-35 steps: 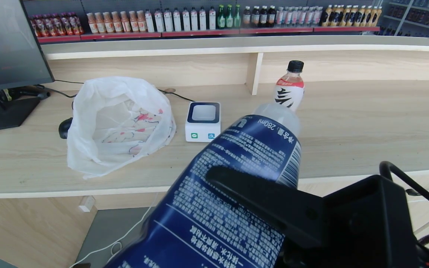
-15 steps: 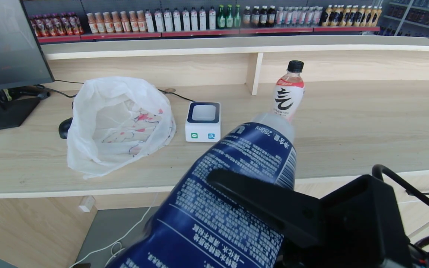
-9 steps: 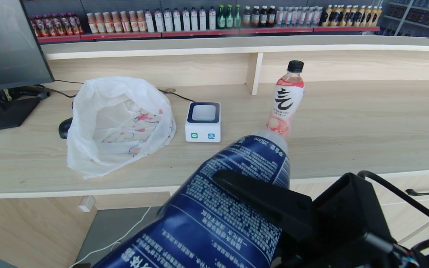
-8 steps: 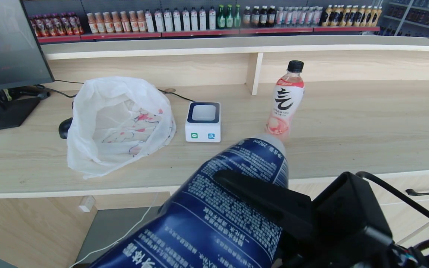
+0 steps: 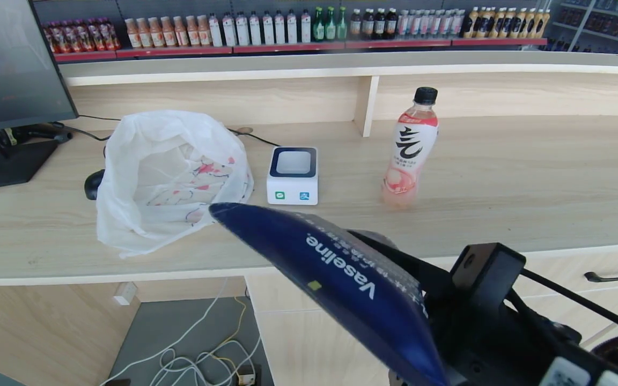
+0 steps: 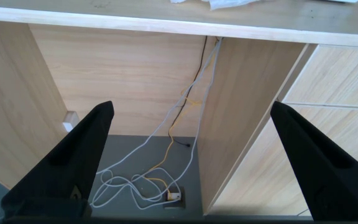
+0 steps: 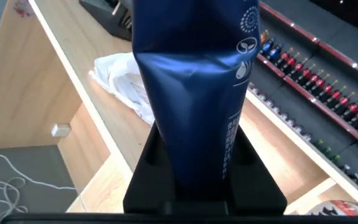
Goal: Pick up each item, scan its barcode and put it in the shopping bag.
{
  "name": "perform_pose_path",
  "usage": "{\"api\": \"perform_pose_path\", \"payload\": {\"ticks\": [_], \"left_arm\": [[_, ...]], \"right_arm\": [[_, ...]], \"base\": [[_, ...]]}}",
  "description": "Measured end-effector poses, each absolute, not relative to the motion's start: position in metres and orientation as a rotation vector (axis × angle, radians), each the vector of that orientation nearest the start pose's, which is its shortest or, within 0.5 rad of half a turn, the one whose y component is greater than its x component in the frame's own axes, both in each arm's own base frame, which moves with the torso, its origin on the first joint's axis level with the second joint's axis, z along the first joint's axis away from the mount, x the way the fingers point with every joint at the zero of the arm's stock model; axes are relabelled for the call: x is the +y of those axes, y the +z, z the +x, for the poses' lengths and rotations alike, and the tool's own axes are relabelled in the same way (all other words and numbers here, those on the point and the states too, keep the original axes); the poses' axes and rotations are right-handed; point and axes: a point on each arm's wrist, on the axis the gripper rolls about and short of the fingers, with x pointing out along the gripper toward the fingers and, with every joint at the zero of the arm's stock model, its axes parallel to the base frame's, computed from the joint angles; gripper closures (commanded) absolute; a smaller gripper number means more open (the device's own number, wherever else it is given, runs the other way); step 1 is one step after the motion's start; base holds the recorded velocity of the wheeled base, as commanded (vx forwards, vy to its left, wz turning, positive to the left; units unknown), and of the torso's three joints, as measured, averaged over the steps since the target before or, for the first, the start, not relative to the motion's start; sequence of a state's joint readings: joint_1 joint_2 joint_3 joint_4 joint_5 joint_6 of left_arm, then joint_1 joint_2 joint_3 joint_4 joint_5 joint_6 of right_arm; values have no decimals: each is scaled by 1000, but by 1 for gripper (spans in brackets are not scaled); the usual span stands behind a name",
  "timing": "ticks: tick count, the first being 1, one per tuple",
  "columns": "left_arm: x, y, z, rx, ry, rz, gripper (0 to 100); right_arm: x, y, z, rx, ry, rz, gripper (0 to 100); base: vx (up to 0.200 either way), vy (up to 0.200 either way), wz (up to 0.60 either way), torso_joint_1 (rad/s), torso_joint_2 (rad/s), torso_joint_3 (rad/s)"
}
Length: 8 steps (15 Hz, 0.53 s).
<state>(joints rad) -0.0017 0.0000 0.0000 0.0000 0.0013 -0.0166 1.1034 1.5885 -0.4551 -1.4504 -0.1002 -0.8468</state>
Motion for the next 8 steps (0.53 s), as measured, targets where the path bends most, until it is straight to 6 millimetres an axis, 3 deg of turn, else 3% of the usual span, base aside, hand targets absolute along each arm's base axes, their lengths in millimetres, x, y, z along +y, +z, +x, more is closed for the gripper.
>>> {"api": "perform_pose_path", "payload": {"ticks": [3, 8], "left_arm": [[0, 75, -23, 0, 0, -17, 0], [0, 75, -23, 0, 0, -16, 0]], "right_arm": [[218, 199, 115, -570, 876, -433, 100], [217, 213, 127, -529, 854, -268, 100]], "base": [[0, 0, 0, 0, 0, 0], [0, 0, 0, 0, 0, 0]]}}
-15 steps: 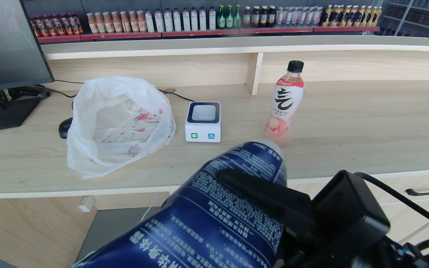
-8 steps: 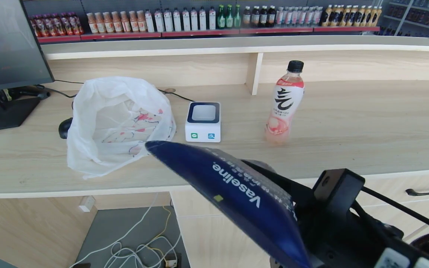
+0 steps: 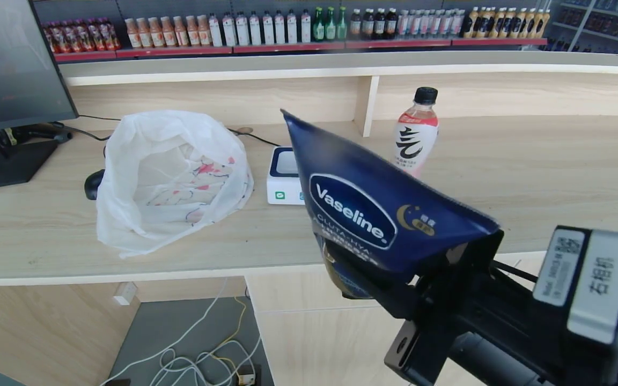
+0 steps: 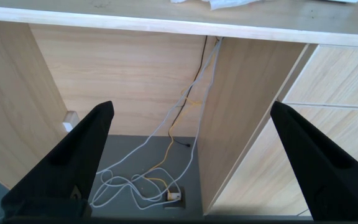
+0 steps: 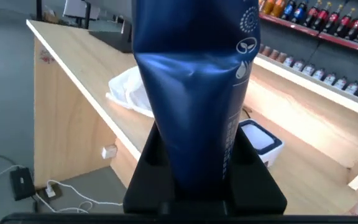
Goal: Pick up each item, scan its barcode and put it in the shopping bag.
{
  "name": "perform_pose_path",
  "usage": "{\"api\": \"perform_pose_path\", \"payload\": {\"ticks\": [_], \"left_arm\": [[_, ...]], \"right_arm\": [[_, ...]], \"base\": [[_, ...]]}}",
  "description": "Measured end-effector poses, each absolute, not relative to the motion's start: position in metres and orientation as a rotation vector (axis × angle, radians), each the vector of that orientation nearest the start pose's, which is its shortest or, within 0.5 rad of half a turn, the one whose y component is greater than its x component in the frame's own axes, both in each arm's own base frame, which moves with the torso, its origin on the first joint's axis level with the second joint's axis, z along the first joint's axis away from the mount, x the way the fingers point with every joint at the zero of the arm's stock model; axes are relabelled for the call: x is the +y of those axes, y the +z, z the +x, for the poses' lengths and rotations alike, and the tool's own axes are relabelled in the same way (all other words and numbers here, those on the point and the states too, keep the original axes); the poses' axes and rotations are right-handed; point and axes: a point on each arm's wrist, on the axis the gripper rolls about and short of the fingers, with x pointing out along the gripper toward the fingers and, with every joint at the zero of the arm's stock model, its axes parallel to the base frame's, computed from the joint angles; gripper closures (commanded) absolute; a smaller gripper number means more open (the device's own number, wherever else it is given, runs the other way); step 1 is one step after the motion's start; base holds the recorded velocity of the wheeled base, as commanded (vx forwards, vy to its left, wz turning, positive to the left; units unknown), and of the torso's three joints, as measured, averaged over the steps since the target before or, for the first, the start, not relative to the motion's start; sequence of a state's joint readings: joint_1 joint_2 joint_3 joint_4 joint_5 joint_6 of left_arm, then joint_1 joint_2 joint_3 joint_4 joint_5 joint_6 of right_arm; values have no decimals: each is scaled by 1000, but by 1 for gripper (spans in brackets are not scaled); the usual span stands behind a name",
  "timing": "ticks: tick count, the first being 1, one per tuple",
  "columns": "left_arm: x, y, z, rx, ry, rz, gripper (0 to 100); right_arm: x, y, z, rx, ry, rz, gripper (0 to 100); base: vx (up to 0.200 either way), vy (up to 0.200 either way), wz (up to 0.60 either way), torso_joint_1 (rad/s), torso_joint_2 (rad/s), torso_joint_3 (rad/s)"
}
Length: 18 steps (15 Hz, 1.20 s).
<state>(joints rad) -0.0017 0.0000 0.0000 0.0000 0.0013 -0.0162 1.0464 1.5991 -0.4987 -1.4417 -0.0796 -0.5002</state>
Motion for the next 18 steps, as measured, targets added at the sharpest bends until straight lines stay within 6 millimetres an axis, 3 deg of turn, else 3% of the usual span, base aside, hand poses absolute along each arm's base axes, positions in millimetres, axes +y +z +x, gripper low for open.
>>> {"api": "perform_pose_path", "payload": {"ticks": [3, 5, 7, 9, 14, 18], "left_arm": [[0, 75, -23, 0, 0, -16, 0], [0, 75, -23, 0, 0, -16, 0], [0, 75, -23, 0, 0, -17, 0], [0, 75, -23, 0, 0, -17, 0], [0, 75, -23, 0, 0, -17, 0], [0, 75, -23, 0, 0, -17, 0]], "right_arm": [[233, 243, 143, -558, 843, -45, 100], [235, 256, 170, -558, 784, 63, 100], [228, 253, 204, -514, 706, 124, 100], [227, 244, 223, -477, 675, 150, 100], [228, 236, 236, -524, 648, 237, 100], [208, 236, 253, -539, 516, 170, 100]], "base": [[0, 0, 0, 0, 0, 0], [0, 0, 0, 0, 0, 0], [0, 0, 0, 0, 0, 0], [0, 0, 0, 0, 0, 0], [0, 0, 0, 0, 0, 0], [0, 0, 0, 0, 0, 0]]}}
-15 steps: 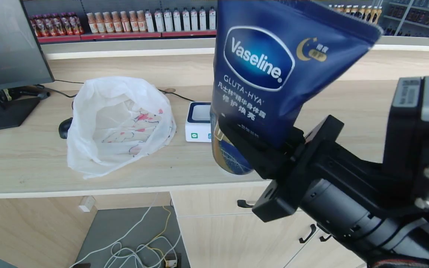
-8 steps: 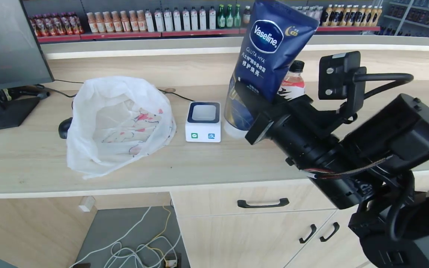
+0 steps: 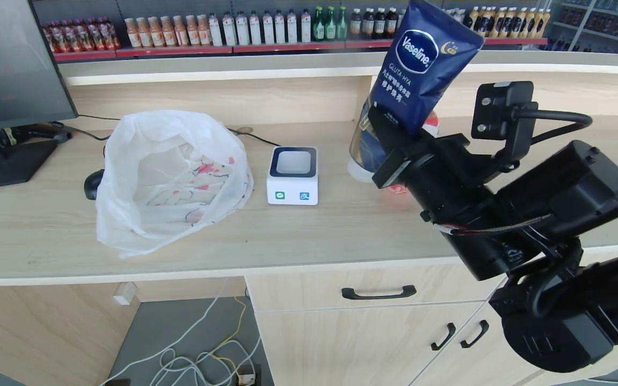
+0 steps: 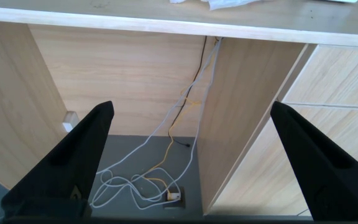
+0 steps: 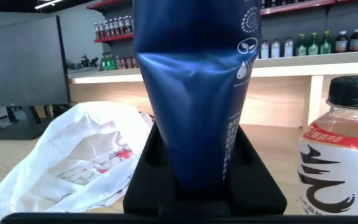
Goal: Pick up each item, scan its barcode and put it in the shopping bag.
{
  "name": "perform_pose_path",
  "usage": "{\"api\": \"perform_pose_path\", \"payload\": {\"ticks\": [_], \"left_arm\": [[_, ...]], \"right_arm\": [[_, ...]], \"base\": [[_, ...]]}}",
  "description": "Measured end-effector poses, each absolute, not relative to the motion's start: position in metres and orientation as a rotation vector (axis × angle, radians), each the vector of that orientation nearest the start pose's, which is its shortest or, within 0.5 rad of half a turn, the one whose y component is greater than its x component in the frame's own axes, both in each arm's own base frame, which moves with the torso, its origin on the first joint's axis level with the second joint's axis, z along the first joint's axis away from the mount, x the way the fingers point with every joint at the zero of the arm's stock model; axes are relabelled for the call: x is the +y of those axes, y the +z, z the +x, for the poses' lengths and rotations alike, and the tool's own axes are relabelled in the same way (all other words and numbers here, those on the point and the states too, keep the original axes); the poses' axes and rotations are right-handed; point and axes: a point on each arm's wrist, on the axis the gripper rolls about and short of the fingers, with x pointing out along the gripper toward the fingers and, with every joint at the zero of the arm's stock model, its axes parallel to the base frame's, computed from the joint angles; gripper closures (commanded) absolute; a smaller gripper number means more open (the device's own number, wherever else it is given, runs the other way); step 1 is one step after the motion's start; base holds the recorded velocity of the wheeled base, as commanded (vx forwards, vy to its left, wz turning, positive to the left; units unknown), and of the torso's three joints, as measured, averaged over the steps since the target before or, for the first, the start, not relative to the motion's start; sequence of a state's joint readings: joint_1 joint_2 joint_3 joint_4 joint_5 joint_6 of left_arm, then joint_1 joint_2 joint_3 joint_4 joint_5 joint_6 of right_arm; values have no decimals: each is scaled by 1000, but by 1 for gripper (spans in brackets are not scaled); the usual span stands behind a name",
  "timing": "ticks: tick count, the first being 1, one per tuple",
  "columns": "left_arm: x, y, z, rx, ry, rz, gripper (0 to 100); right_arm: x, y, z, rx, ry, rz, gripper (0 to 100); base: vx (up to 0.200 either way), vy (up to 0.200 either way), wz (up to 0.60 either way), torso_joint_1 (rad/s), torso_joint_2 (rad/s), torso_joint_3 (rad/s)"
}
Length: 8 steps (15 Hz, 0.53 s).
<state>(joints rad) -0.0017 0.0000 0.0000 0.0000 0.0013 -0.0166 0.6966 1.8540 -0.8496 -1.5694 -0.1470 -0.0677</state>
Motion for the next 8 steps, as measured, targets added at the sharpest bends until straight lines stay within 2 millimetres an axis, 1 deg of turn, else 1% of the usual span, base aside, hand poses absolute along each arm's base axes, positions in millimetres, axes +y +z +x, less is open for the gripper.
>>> {"api": "perform_pose_path", "payload": {"ticks": [2, 4, 6, 8], "left_arm": [[0, 75, -23, 0, 0, -16, 0], [0, 75, -23, 0, 0, -15, 0], [0, 75, -23, 1, -1, -9, 0], [0, 75, -23, 1, -1, -5, 0]], "right_arm": [[199, 236, 255, -539, 487, 153, 100], [186, 239, 264, -552, 434, 133, 100], [178, 243, 269, -562, 367, 145, 100], [175, 246, 270, -561, 321, 175, 100]], "base": [[0, 0, 0, 0, 0, 0], [0, 0, 0, 0, 0, 0], [0, 0, 0, 0, 0, 0], [0, 200, 0, 2, 2, 0]]}}
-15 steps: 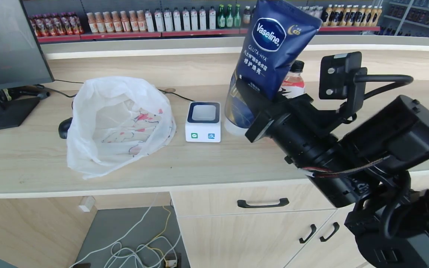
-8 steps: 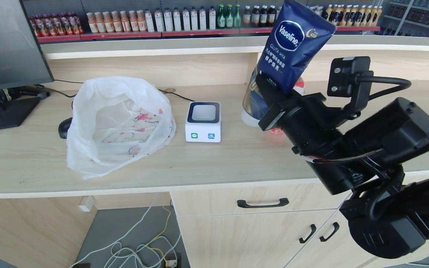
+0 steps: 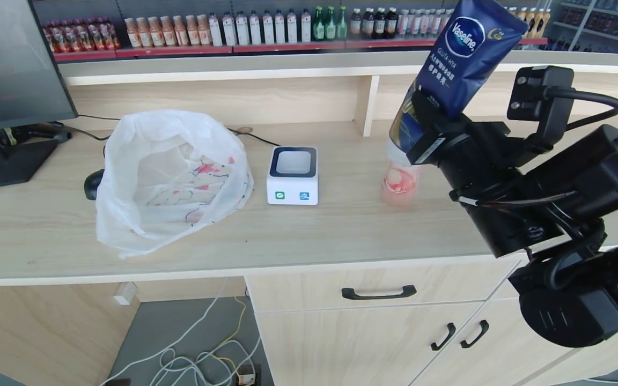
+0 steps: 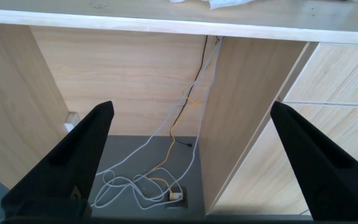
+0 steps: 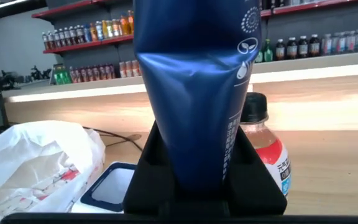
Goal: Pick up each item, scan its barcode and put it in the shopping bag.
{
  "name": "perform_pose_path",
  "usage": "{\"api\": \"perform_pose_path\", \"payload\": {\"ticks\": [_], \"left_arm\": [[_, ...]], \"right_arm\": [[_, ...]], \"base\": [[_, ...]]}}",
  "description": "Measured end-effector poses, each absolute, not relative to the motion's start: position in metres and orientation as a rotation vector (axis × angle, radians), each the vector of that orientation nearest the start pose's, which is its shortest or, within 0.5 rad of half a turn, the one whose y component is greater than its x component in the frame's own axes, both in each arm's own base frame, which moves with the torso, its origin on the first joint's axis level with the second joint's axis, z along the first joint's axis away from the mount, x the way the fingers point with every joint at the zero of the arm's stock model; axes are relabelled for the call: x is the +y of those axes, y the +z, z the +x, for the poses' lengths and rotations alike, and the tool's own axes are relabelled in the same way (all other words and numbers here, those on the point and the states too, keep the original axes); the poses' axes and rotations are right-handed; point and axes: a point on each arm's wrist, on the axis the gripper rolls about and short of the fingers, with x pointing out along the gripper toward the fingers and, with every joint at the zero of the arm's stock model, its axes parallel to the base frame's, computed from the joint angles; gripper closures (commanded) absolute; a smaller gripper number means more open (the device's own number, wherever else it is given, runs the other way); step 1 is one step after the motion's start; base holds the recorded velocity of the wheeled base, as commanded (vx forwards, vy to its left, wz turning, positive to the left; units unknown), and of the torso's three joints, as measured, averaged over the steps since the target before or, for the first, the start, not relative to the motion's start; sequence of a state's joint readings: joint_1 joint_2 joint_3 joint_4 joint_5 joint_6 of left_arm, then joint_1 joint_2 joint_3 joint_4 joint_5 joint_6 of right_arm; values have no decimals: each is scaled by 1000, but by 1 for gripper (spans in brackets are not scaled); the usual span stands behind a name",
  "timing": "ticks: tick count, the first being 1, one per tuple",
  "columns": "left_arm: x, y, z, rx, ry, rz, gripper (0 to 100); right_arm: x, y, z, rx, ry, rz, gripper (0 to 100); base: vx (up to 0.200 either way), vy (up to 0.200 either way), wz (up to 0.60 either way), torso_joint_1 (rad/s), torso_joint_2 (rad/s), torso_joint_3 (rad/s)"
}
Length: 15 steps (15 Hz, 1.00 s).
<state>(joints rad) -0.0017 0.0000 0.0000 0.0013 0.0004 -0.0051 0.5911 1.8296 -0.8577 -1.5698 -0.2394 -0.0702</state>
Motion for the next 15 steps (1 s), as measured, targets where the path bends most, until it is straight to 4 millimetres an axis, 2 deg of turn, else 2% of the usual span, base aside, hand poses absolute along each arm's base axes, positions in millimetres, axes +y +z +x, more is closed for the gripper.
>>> {"api": "perform_pose_path", "payload": {"ticks": [8, 15], "left_arm": [[0, 75, -23, 2, -2, -8, 0], [0, 75, -23, 2, -2, -7, 0]], "right_arm": [[168, 249, 262, -559, 307, 202, 100], [166, 253, 258, -571, 307, 208, 100]], "base": [[0, 200, 0, 4, 5, 4], [0, 0, 0, 0, 0, 0]]}}
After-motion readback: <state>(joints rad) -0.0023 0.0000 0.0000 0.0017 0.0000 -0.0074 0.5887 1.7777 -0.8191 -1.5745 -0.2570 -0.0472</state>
